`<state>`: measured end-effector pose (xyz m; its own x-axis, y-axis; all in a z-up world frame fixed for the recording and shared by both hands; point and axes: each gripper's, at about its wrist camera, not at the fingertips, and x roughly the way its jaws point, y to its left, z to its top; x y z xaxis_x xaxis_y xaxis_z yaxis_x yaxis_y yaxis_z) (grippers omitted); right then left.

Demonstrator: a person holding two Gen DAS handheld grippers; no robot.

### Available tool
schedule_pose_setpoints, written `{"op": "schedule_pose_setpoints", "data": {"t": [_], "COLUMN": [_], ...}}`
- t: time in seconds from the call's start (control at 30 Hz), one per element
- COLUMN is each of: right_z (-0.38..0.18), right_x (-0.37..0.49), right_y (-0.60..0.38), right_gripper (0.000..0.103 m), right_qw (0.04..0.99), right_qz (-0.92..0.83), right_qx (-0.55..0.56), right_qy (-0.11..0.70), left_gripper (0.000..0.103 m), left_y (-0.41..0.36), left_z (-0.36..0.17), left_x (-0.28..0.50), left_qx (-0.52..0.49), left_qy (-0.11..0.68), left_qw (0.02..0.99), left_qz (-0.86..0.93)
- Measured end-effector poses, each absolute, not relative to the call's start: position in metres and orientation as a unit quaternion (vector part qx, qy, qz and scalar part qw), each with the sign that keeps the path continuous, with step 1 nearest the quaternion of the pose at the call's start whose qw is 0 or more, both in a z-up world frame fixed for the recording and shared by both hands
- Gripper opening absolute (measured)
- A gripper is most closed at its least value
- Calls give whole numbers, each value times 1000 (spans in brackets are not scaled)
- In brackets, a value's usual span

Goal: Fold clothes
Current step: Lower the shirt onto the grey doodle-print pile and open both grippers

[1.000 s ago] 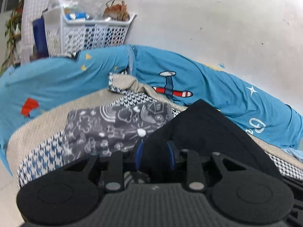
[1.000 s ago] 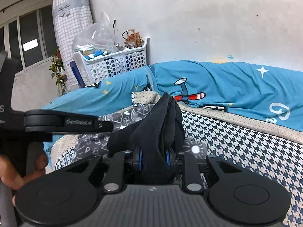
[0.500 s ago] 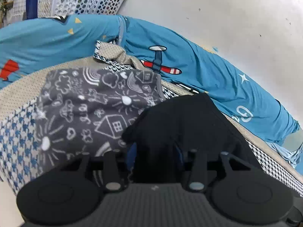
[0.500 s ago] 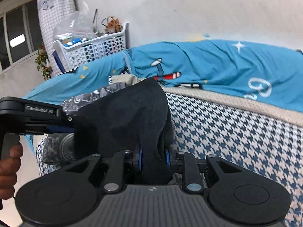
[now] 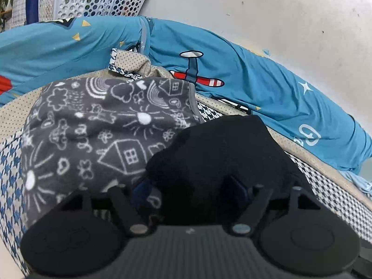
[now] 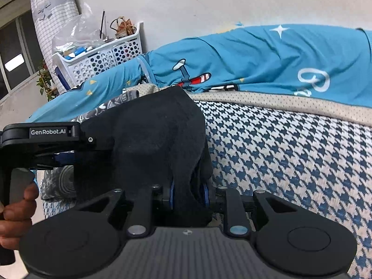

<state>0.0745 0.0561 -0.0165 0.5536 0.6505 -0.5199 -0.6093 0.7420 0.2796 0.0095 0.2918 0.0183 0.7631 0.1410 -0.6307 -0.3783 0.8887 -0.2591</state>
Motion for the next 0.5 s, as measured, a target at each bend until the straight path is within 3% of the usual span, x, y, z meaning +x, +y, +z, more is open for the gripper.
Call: {"op": "schedule_pose_setpoints", "data": {"t": [0.17, 0.27, 0.5], "right_z": [-23, -24, -8], "right_x": [78, 78, 67], "right_y": [55, 55, 51], "right_gripper": [22, 22, 22], "right_qw": [880, 880, 889], "right_qz": [352, 350, 348], "right_qx": [41, 44, 39], "right_qy": [317, 318, 295], "left_gripper": [27, 19, 17], "left_y": [286, 278, 262], "left_z": [16, 18, 38], "left_x": [15, 14, 5], "left_qx": [-193, -179, -158], "left_qy": [312, 301, 264], "left_qw": [922, 929, 944], "left_qz": [126, 119, 117]}}
